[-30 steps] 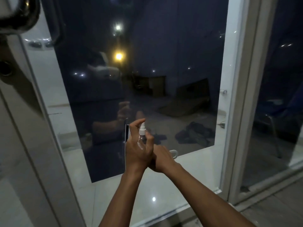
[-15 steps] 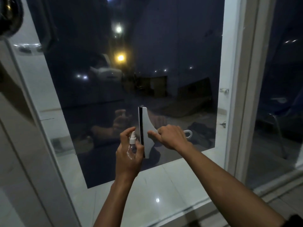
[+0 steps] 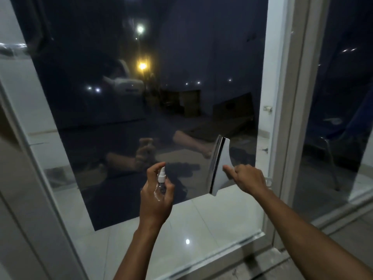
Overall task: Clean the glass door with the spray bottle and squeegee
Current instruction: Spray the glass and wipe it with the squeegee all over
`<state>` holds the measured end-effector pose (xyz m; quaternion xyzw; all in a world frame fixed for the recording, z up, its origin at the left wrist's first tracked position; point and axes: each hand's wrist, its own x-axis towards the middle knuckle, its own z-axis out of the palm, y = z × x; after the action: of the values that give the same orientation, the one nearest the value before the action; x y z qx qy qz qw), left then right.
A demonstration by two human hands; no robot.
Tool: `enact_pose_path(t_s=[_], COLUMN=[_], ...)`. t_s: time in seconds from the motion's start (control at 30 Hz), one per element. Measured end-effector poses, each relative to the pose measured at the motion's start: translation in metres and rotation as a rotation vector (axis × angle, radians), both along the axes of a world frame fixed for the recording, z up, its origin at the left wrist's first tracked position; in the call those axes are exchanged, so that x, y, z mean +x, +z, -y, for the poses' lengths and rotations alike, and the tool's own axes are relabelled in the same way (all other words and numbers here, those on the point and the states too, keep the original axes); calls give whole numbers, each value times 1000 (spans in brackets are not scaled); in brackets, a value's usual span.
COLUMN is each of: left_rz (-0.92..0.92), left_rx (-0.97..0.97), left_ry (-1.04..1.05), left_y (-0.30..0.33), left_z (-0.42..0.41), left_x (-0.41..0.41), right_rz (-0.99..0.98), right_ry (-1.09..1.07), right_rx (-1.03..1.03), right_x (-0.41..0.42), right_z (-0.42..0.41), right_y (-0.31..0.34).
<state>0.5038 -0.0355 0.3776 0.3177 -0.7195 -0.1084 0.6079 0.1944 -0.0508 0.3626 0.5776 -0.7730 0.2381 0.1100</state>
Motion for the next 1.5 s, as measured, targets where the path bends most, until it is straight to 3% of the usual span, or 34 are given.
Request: enact_pose_path(t_s=[0.07, 0.17, 0.23, 0.37, 0.57, 0.67, 0.83, 0.97, 1.1, 1.23, 1.4, 1.5], left_rz=[7, 10, 8, 13, 55, 65, 6, -39, -63, -42, -93, -101], left_rx=[-8, -22, -35, -44, 22, 59, 84, 76, 54, 12, -21, -28], left_ry=[-24, -48, -48, -62, -67, -51, -68, -7, 25, 43, 119, 128], left_y=[-1, -4, -8, -26, -76, -92, -101, -122, -131, -135, -153, -166], left_z=[-4, -4, -3, -4, -6, -7, -9, -11, -17, -5, 5, 0], left_x=[-4, 2, 5, 7, 19, 25, 30, 33, 36, 34, 7, -7], right_rz=[228, 858, 1088, 1268, 1320, 1359, 1171, 364, -48, -89, -121, -28], right_ry=[33, 126, 107, 62, -141, -170, 10, 152, 365, 310, 176, 92], right_rx=[-47, -188, -206, -212, -77, -7, -111, -96, -69, -68, -26, -6], right_x=[9, 34, 52, 78, 110, 116, 117, 151, 209, 197, 96, 39], right_z=[-3, 3, 14, 24, 3, -9, -16, -10, 4, 19, 29, 18], right_y=[-2, 7, 14, -23, -150, -179, -138, -112, -105, -108, -131, -158])
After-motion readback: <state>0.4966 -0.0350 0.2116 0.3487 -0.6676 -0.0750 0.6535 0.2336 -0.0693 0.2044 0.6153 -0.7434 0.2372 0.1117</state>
